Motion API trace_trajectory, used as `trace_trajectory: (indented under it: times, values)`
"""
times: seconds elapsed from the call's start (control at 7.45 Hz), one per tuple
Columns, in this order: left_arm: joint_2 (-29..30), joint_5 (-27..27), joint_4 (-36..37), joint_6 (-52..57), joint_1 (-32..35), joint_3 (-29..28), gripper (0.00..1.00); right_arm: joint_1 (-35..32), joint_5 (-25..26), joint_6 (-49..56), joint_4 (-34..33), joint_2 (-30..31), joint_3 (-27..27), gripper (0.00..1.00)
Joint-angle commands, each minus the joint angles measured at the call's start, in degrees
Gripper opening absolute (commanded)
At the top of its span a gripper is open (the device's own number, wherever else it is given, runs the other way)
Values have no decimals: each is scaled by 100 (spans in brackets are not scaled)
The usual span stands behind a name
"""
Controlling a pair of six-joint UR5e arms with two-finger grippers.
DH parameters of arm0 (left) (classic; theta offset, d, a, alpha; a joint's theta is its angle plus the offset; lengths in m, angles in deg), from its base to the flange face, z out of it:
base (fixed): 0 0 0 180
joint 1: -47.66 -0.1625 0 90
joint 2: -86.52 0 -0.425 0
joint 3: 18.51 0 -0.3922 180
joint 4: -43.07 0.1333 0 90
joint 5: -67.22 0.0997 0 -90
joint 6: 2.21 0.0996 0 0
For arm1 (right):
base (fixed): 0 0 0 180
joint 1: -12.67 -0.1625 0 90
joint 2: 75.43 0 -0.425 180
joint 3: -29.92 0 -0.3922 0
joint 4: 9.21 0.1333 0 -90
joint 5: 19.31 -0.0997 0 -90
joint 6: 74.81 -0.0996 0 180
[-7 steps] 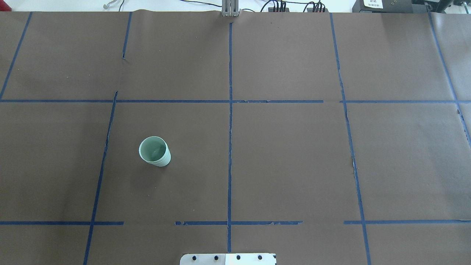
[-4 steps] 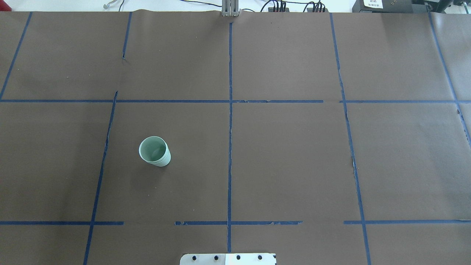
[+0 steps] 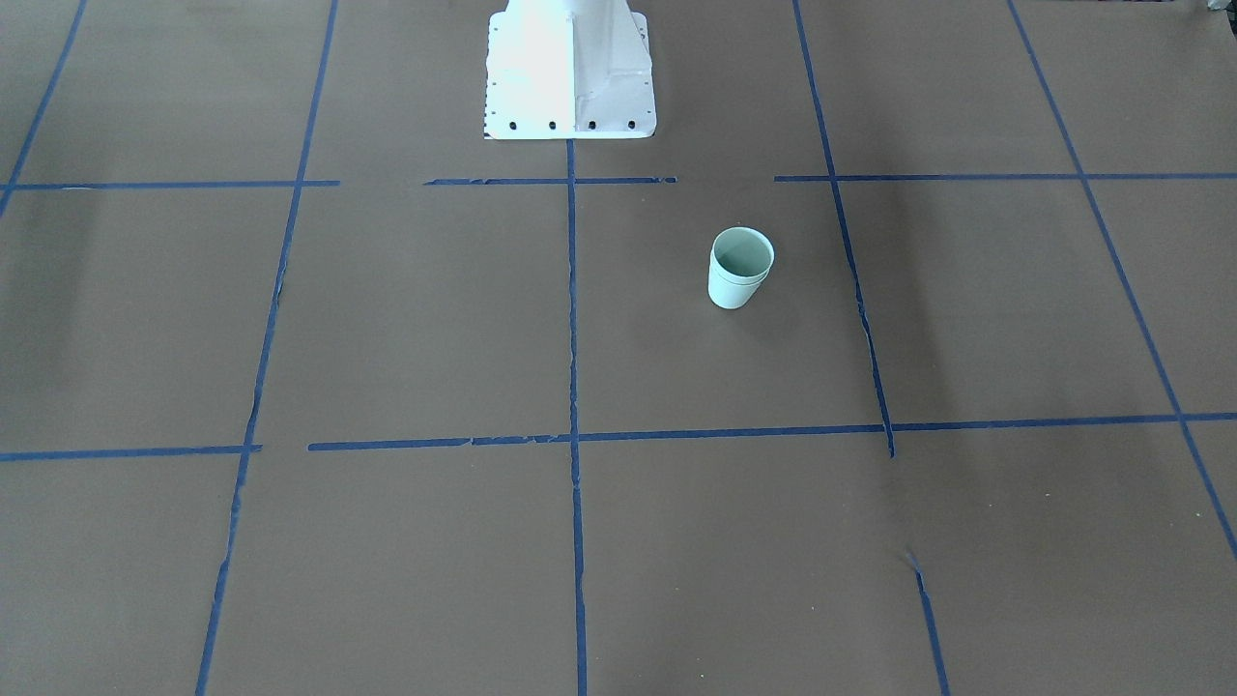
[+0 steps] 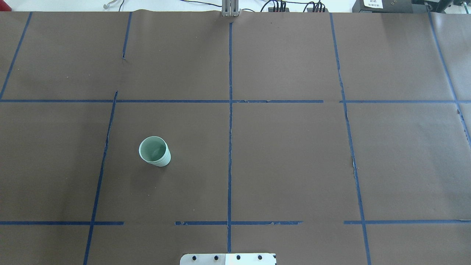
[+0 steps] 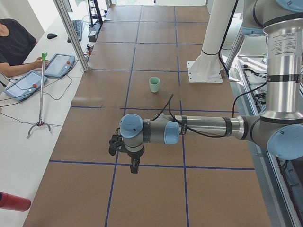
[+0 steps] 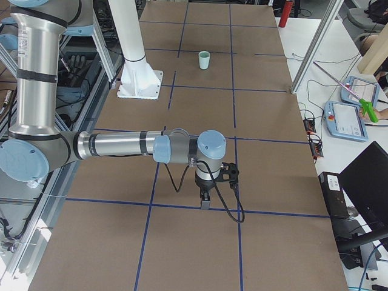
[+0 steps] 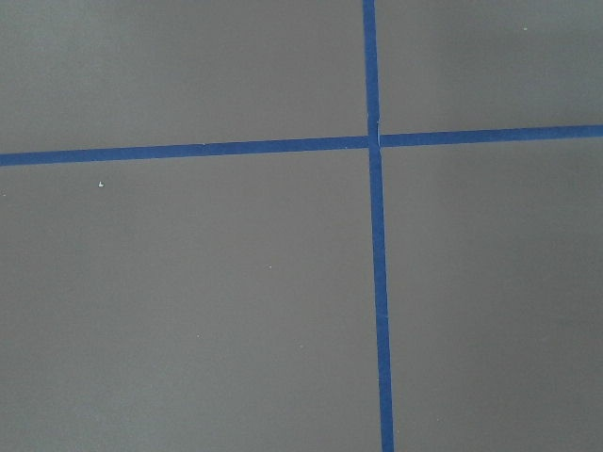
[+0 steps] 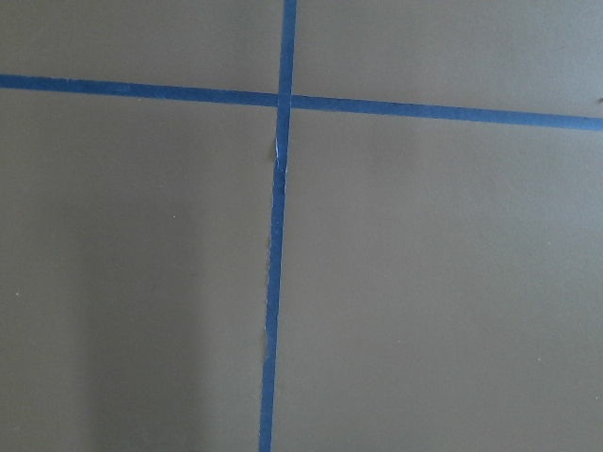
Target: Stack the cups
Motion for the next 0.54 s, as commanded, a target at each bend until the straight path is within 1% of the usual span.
trace_trajectory:
  times: [0.0,0.4]
  values:
    - [0,10,0,0,0,0,100,0,0,0,-1,0,0,100]
    - [-79,10,-9,0,0,9,100,0,0,0,8,0,0,100]
